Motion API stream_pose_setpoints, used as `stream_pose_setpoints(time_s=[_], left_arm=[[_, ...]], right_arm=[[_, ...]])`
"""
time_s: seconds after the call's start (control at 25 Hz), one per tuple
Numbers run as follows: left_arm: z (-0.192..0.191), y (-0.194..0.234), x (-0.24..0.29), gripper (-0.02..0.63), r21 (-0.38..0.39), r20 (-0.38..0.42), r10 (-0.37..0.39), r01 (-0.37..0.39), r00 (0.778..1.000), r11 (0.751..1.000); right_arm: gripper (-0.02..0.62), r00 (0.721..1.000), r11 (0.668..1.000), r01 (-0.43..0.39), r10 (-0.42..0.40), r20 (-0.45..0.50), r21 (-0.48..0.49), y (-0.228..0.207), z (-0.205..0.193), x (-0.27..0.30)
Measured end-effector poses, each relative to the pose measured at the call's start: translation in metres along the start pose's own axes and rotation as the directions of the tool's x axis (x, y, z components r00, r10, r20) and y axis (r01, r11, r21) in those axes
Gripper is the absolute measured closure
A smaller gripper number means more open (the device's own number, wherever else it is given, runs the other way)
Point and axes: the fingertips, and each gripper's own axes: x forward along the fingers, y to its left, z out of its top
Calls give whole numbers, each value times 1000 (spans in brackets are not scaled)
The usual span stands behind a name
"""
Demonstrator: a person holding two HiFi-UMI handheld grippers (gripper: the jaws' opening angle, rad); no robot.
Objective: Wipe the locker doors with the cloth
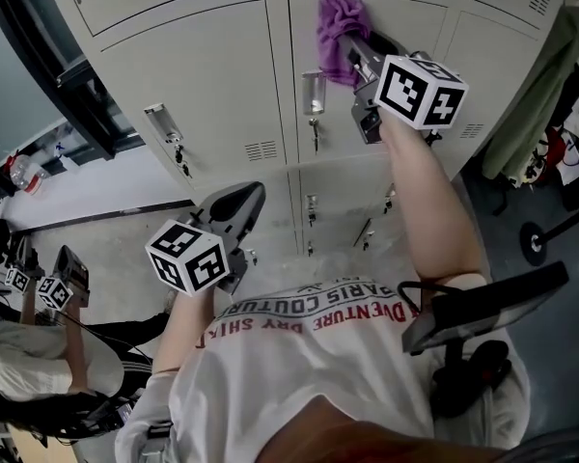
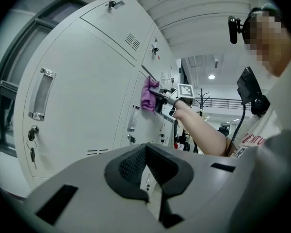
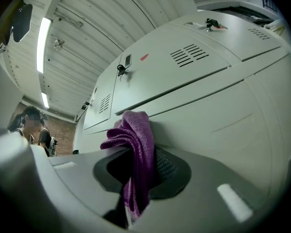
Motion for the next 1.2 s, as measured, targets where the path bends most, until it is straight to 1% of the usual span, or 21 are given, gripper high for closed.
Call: stream_pose_setpoints(time_s=[0.16,0.32,0.56,0.84,0.96,1.2], left_arm=[[-2,-5,3,607,0,-3,-14,14,1000,1000],[-4,-8,5,606,-1,-6,-23,23,1000,1000],[-6,-9,7,607,-5,-10,-27,27,1000,1000],[-10,-12,10,606,-8,-24,-32,32,999,999],[-11,-12,11,607,-7,-27,-36,36,999,999],[-14,-15,9,606,-8,-27,-39,38,999,999]], right_arm=[[549,998,997,68,-67,21,-25,-26,12,-17],[549,989,988,147,-145,38,-43,-56,22,-37],[549,962,961,268,-264,66,-61,-102,37,-68],[549,924,925,376,-371,90,-54,-146,48,-96],[549,914,915,401,-395,94,-48,-156,48,-103],[549,912,915,403,-398,99,-28,-153,48,-105]])
